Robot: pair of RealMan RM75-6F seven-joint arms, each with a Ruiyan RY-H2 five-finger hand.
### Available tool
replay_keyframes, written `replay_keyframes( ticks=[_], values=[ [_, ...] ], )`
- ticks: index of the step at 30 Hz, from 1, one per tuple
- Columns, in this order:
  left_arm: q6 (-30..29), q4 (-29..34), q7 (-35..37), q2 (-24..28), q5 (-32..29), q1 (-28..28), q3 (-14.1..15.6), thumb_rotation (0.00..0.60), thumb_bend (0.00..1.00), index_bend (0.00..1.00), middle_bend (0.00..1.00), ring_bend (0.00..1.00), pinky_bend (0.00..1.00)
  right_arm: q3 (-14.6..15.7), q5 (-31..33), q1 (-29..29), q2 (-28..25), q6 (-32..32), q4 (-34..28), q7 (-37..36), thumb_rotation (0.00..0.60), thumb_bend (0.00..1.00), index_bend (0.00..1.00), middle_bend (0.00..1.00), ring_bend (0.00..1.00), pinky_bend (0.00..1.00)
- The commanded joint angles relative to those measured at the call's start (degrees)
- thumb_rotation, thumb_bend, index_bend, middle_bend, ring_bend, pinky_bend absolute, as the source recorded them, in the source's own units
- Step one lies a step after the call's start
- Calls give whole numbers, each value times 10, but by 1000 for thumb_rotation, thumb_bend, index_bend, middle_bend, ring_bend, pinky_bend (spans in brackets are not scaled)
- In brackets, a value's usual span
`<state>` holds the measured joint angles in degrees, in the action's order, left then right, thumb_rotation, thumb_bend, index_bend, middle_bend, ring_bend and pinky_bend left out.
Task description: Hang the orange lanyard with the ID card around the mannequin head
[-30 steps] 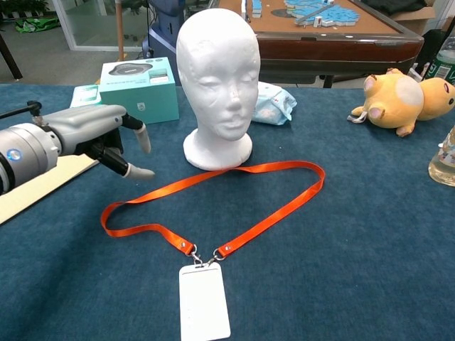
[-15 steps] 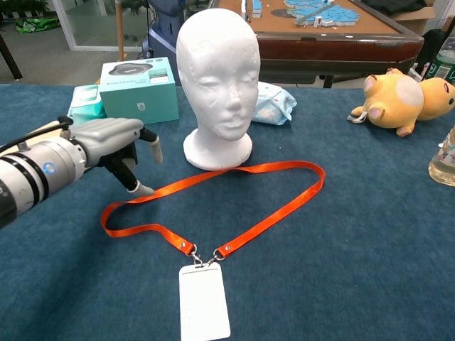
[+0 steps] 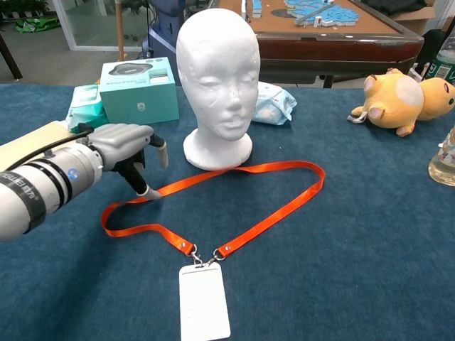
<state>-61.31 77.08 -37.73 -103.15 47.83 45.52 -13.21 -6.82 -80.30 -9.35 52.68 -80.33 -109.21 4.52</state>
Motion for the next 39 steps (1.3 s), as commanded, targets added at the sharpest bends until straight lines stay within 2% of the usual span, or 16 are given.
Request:
replay_keyframes(
  ticks=[1,6,15,19,25,30,39],
  values=[
    [2,-18,-1,-12,-7,4,-4,537,116,387,1000,1000,998,0,1,0,0,0,1,-1,600,201,487,439,364,461],
    [14,-39,-3,-20,-26,12,-14,573,116,396,1000,1000,998,0,2,3,-2,-2,0,-1,600,201,487,439,364,462],
    [32,-33,-8,-18,-51,18,-19,599,116,414,1000,1000,998,1,0,7,-4,-8,-2,-1,600,201,487,439,364,463],
    [40,-8,-7,-6,-63,20,-23,566,132,418,1000,1000,998,1,0,9,-5,-10,-2,-2,600,201,487,439,364,463],
    [47,11,-13,3,-81,29,-25,557,141,422,1000,1000,998,0,0,8,-4,-10,-3,-1,600,201,487,439,364,464],
    [49,12,-17,3,-94,38,-25,556,142,433,1000,1000,998,0,2,8,-3,-8,-2,-1,600,201,487,439,364,464],
    [51,5,-18,-2,-118,53,-29,541,203,487,1000,1000,998,-1,4,10,-4,-9,0,-3,600,201,487,439,363,464]
  ],
)
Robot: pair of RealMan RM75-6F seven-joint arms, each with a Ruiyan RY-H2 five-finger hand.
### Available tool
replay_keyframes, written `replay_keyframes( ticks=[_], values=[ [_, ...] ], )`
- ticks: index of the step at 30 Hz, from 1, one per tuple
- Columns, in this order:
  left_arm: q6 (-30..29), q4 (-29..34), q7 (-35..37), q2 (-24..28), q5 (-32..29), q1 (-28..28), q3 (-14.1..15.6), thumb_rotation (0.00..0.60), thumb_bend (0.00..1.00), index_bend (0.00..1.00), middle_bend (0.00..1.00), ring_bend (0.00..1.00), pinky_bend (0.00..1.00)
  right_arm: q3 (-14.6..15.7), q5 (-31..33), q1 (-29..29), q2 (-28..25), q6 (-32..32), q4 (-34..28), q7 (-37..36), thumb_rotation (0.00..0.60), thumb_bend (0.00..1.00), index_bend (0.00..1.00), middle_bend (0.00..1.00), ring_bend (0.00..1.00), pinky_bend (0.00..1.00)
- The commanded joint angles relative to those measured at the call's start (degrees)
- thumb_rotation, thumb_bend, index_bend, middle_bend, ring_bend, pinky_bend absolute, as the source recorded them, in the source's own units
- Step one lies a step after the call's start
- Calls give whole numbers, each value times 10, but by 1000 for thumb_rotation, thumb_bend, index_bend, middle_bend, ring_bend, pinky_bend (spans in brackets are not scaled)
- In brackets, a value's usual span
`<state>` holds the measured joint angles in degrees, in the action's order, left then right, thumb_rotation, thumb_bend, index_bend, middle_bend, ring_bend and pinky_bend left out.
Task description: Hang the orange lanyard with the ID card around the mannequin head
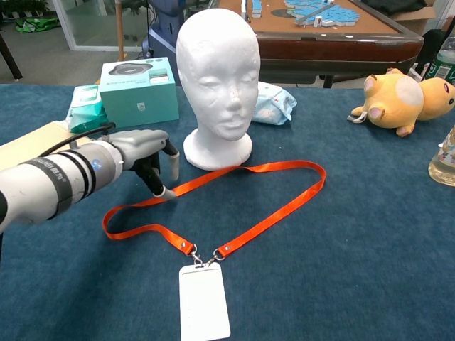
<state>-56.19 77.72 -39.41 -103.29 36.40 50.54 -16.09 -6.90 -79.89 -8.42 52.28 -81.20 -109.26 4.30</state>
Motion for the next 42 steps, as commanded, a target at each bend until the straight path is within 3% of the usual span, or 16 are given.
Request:
replay_keyframes(
  ticks=[1,9,13,17,25,32,42],
  values=[
    [0,-3,-2,-2,-6,4,0,543,203,492,1000,1000,998,0,0,1,0,0,0,-1,600,201,487,439,364,464],
    [2,-14,-15,-5,-37,18,-2,525,212,487,1000,1000,998,1,-1,4,-3,-4,1,-5,600,201,487,439,364,464],
    [7,-11,-19,-2,-54,23,-3,388,250,487,1000,1000,998,1,-2,5,-3,-5,2,-7,600,201,487,439,364,464],
    [7,-9,-20,-2,-60,27,0,346,260,487,1000,1000,998,0,-2,6,-4,-5,2,-8,600,201,487,439,364,464],
    [5,-5,-25,-1,-68,34,8,380,260,498,1000,1000,998,0,-1,6,-4,-5,4,-11,600,201,487,439,364,464],
    [3,-1,-19,-3,-66,37,13,487,260,505,1000,1000,998,0,-1,8,-4,-6,4,-10,600,201,487,439,364,464],
    [1,3,-9,-9,-61,40,15,508,260,529,1000,1000,998,2,-3,14,-7,-14,2,-11,600,201,488,439,364,464]
  ],
)
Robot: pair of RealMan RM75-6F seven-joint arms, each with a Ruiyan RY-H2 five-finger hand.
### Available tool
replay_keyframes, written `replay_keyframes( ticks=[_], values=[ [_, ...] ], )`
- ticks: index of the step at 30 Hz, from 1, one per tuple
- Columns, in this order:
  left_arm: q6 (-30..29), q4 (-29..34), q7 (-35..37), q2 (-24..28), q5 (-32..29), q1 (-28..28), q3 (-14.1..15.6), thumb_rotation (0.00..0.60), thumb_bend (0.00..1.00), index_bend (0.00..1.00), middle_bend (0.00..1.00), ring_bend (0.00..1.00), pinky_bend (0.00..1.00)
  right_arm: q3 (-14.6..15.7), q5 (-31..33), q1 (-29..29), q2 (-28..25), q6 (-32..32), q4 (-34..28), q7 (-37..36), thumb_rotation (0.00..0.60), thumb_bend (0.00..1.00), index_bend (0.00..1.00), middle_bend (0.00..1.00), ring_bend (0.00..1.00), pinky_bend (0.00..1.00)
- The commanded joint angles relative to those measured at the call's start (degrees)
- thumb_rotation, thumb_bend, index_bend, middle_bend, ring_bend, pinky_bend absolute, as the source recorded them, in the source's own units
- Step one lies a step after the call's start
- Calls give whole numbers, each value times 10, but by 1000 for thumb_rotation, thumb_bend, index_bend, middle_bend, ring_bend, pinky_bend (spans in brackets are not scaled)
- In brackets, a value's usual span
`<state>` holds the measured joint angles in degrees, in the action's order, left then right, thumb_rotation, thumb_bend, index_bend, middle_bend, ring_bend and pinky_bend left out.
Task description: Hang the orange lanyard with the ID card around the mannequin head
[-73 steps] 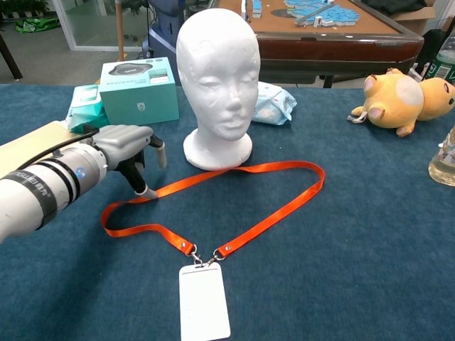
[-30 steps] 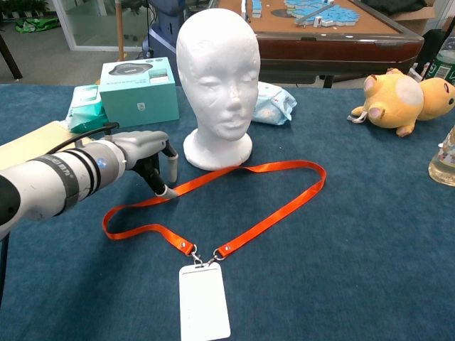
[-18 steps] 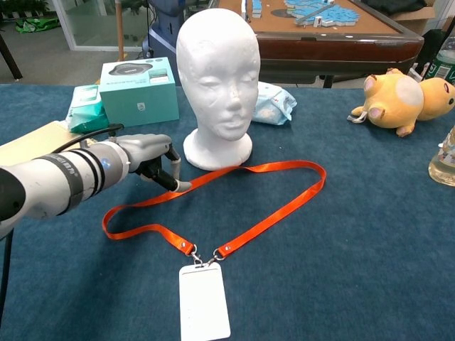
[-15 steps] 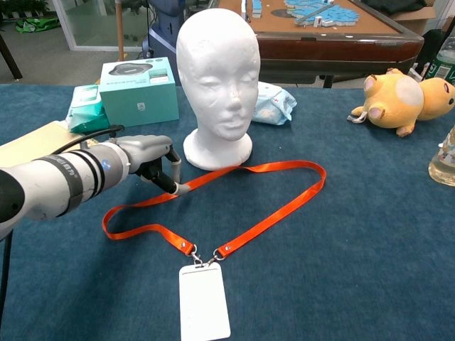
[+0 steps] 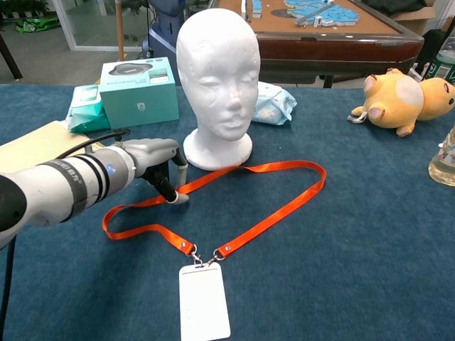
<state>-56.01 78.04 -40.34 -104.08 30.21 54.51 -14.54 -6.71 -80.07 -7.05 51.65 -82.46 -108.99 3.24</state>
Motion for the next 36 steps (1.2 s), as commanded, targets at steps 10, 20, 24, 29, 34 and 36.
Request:
replay_keyframes(
  ticks=[10,20,24,29,34,36],
  values=[
    [-6,0,9,-3,3,2,-1,564,275,562,1000,1000,998,0,-2,5,-2,-6,-2,-2,600,201,487,439,364,464],
    [-1,9,14,7,3,2,1,519,322,556,1000,1000,998,0,-2,3,-1,-3,-2,0,600,201,487,439,364,465],
    [1,13,15,10,1,2,2,510,323,547,1000,1000,998,-1,-2,2,0,-1,-3,1,600,201,487,439,364,465],
    [0,13,18,10,1,4,1,592,333,574,1000,1000,998,-1,-2,4,0,-3,-3,1,600,200,487,439,364,466],
    [-3,13,21,10,4,3,2,600,351,601,1000,1000,998,-1,-3,4,0,-3,-3,1,600,201,487,439,364,466],
    [-4,15,22,12,4,3,3,600,356,606,1000,1000,998,-1,-4,4,0,-3,-3,1,600,200,487,439,363,466]
  ],
)
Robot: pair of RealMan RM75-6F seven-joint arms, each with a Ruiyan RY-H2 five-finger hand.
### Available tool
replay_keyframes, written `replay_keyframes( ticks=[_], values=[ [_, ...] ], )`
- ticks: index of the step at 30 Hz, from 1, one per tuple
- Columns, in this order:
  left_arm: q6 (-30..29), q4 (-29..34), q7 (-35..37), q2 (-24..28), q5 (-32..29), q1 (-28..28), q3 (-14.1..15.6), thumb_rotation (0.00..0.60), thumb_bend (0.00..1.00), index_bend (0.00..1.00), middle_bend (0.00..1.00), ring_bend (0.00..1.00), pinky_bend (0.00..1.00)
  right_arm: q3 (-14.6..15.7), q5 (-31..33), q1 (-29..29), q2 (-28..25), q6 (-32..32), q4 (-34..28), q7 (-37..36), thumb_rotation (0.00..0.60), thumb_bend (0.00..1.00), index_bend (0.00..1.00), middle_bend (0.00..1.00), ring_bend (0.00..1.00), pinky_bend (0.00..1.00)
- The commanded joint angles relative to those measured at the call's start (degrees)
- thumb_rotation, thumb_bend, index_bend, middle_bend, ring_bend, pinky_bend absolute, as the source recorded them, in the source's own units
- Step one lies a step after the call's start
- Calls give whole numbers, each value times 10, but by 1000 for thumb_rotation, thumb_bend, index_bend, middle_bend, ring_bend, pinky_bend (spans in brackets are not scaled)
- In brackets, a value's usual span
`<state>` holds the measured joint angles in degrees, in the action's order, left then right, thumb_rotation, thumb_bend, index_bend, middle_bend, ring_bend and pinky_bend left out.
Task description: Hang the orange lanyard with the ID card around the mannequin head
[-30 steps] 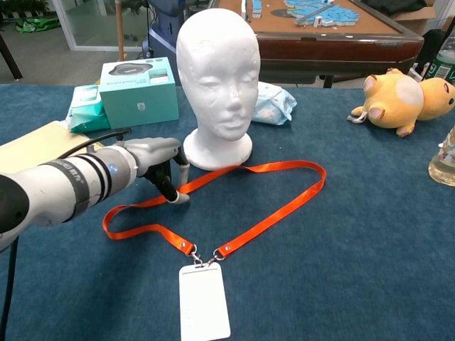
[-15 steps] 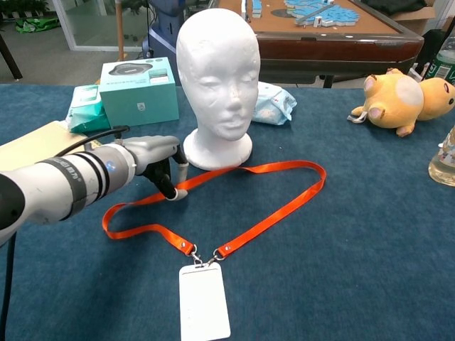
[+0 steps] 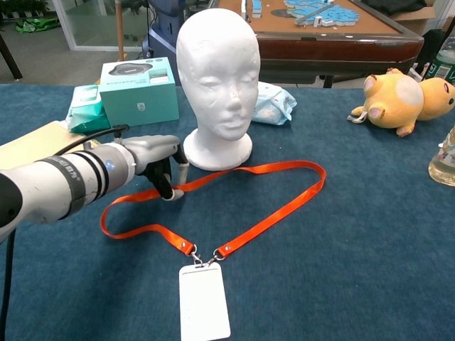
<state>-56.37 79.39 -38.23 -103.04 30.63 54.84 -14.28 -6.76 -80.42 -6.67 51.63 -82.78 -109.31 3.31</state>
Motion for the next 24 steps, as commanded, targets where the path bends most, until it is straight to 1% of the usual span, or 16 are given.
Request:
replay_keyframes(
  ticks=[1,7,14,20,24],
  values=[
    [0,3,1,2,0,-1,0,600,358,606,1000,1000,998,0,0,0,0,1,0,0,600,200,487,439,363,466],
    [-8,21,17,17,19,-8,0,600,361,609,1000,1000,998,1,-6,-5,3,7,-1,3,600,201,487,439,364,466],
    [-17,54,40,46,59,-23,7,600,361,609,1000,1000,998,4,-11,-16,3,24,-6,22,600,201,487,439,364,466],
    [-24,70,56,60,94,-36,21,600,361,610,1000,1000,998,4,0,-35,18,53,-16,61,600,201,487,439,364,466],
    [-27,74,63,63,105,-41,23,600,361,612,1000,1000,998,-4,15,-52,41,63,-29,104,600,201,487,439,364,467]
  ],
)
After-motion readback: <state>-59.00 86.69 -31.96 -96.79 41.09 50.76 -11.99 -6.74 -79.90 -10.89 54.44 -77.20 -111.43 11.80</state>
